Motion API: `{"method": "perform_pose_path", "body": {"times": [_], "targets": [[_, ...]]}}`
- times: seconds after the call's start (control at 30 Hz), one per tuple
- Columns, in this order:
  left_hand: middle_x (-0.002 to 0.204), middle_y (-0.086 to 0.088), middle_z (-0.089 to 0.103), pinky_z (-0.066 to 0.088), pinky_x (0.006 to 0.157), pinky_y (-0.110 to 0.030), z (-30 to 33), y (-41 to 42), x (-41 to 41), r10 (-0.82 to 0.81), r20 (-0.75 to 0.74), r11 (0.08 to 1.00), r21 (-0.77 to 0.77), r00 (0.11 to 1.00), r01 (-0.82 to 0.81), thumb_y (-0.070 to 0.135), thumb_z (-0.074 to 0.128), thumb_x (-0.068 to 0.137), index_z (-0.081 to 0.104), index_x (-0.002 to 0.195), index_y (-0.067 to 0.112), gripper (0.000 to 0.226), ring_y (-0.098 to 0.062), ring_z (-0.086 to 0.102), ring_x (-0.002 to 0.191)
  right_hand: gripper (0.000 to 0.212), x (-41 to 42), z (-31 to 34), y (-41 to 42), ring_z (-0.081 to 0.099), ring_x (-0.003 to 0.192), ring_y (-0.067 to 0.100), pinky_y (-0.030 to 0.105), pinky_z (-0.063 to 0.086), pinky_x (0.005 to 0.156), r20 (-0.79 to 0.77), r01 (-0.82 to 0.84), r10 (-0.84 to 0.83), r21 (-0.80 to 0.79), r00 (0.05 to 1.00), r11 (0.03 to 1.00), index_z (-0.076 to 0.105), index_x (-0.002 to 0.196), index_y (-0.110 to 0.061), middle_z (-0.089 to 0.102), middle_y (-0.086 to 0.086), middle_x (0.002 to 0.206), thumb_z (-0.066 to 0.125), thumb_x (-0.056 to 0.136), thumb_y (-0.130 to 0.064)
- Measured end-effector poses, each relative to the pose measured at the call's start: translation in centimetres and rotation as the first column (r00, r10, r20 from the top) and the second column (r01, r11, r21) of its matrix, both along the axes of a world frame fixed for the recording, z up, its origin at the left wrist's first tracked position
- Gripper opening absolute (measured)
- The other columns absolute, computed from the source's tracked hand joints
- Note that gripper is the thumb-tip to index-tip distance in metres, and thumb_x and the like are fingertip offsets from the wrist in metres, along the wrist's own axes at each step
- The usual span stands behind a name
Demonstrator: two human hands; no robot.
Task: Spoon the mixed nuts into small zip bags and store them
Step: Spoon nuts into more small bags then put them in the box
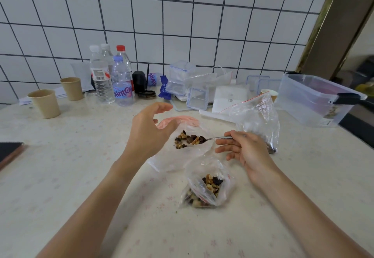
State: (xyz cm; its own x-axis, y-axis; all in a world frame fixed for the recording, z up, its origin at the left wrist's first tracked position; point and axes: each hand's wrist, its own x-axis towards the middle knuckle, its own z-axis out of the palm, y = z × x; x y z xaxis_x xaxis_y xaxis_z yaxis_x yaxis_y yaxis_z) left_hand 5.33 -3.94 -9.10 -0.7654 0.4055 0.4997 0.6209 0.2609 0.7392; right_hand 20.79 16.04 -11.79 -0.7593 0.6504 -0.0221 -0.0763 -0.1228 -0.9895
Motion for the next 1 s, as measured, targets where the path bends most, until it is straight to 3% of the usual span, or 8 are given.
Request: {"method": "perform_pose_path", "body": {"times": [0.13, 0.27, 0.37, 0.5, 0.6, 0.73, 0.9, 1.0], "targets": [[0.105, 0.019, 0.069, 0.053, 0.083, -0.018, 0.4, 0.1, 1.1, -0.008, 0.037, 1.000, -0.006, 0.999, 0.009, 0.032, 0.078, 0.091, 0.069, 0.115, 0.026, 0.026, 0.003, 0.064, 0.098, 0.020, 0.7, 0.7, -0.8, 0.076, 0.069, 0.032, 0.027, 0.049, 0.045, 0.002, -0.010, 0.010, 0.002, 1.000, 1.000, 0.062, 0.103, -0.001, 0.078, 0.022, 0.089, 0.048, 0.107, -0.015], [0.087, 0.017, 0.069, 0.046, 0.066, -0.007, -0.4, -1.0, 3.2, -0.024, 0.000, 0.993, -0.119, 1.000, 0.024, 0.036, 0.074, 0.093, 0.069, 0.095, 0.030, 0.008, 0.003, 0.064, 0.080, 0.021, 2.1, 2.4, -1.2, 0.076, 0.071, 0.032, 0.027, 0.050, 0.047, -0.007, -0.025, 0.025, 0.016, 1.000, 1.000, 0.062, 0.106, 0.002, 0.078, 0.021, 0.090, 0.049, 0.107, -0.014], [0.081, 0.016, 0.070, 0.046, 0.059, -0.010, -1.2, -2.5, 5.4, -0.063, 0.098, 0.971, -0.222, 0.993, 0.083, 0.058, 0.063, 0.092, 0.068, 0.088, 0.035, 0.024, 0.002, 0.066, 0.074, 0.023, 4.0, 3.8, -1.3, 0.076, 0.074, 0.034, 0.030, 0.049, 0.051, -0.018, -0.038, 0.039, 0.038, 0.999, 0.999, 0.062, 0.109, 0.003, 0.078, 0.022, 0.093, 0.048, 0.107, -0.015], [0.070, 0.011, 0.073, 0.052, 0.060, -0.026, -1.8, -3.6, 8.7, -0.084, 0.268, 0.953, -0.261, 0.960, 0.156, 0.078, 0.050, 0.082, 0.067, 0.087, 0.033, 0.048, -0.007, 0.071, 0.056, 0.025, 7.0, 4.5, -1.4, 0.075, 0.075, 0.036, 0.028, 0.049, 0.050, -0.019, -0.065, 0.066, 0.033, 0.998, 0.997, 0.062, 0.111, 0.006, 0.076, 0.026, 0.095, 0.049, 0.107, -0.015], [0.069, 0.015, 0.074, 0.048, 0.061, -0.026, -2.0, -3.3, 10.0, -0.082, 0.319, 0.942, -0.284, 0.944, 0.178, 0.073, 0.055, 0.087, 0.067, 0.087, 0.030, 0.045, -0.008, 0.071, 0.053, 0.024, 8.9, 4.2, -1.8, 0.075, 0.073, 0.036, 0.028, 0.049, 0.048, -0.006, -0.076, 0.076, 0.016, 0.997, 0.997, 0.063, 0.108, 0.004, 0.076, 0.026, 0.094, 0.050, 0.106, -0.015], [0.071, 0.005, 0.076, 0.046, 0.055, -0.019, -2.0, -2.5, 10.2, -0.105, 0.421, 0.944, -0.243, 0.901, 0.224, 0.046, 0.068, 0.095, 0.070, 0.089, 0.020, 0.027, -0.011, 0.074, 0.058, 0.023, 10.3, 2.7, -2.5, 0.074, 0.072, 0.038, 0.030, 0.047, 0.048, 0.028, -0.089, 0.089, 0.027, 0.996, 0.996, 0.063, 0.104, 0.004, 0.076, 0.027, 0.092, 0.049, 0.107, -0.014], [0.070, -0.002, 0.075, 0.049, 0.052, -0.023, -1.2, -2.2, 9.9, -0.157, 0.540, 0.960, -0.114, 0.827, 0.257, 0.032, 0.071, 0.096, 0.072, 0.092, 0.012, 0.021, -0.015, 0.071, 0.058, 0.022, 10.6, 1.3, -3.7, 0.076, 0.073, 0.036, 0.037, 0.049, 0.054, -0.002, -0.076, 0.078, 0.235, 0.997, 0.969, 0.065, 0.101, 0.003, 0.078, 0.020, 0.086, 0.050, 0.107, -0.013], [0.069, -0.005, 0.075, 0.050, 0.050, -0.022, -0.7, -2.3, 9.8, -0.162, 0.506, 0.955, -0.135, 0.847, 0.263, 0.032, 0.071, 0.096, 0.072, 0.093, 0.012, 0.020, -0.014, 0.070, 0.057, 0.020, 10.8, 0.8, -4.5, 0.074, 0.079, 0.031, 0.045, 0.053, 0.062, -0.015, -0.125, 0.159, 0.548, 0.987, 0.827, 0.070, 0.102, -0.014, 0.080, 0.001, 0.091, 0.054, 0.107, -0.024]]}}
